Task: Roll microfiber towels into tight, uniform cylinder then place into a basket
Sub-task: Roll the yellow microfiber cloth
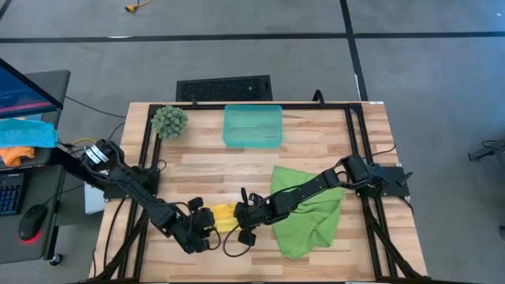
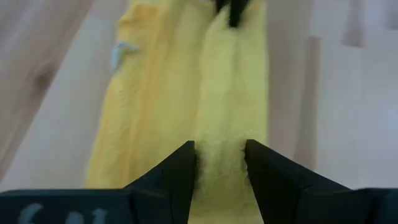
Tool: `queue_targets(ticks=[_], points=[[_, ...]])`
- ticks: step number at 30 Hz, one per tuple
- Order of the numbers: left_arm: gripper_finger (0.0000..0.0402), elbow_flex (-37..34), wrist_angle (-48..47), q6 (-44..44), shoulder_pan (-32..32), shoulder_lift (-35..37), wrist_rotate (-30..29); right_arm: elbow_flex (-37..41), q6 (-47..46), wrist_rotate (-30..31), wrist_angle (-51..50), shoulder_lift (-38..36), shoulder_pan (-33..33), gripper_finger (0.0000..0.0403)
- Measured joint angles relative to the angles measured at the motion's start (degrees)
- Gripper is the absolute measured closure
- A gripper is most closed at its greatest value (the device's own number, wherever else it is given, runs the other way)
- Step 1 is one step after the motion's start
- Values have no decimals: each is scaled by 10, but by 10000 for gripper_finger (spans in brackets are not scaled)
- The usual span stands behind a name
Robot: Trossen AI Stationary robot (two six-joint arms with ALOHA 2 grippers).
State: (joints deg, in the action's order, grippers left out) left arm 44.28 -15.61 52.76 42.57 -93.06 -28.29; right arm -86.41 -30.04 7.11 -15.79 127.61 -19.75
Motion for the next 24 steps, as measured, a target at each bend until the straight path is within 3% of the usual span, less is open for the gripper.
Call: queue_targets(ticks=[10, 16, 24], points=[[268, -25, 39, 17, 2, 1, 15, 0, 0, 0, 0, 0, 0, 383], [268, -25, 13, 9, 9, 48, 15, 0, 0, 0, 0, 0, 0, 389], [268, -24, 35, -30, 29, 111, -47, 0, 0, 0, 0, 0, 0, 381]])
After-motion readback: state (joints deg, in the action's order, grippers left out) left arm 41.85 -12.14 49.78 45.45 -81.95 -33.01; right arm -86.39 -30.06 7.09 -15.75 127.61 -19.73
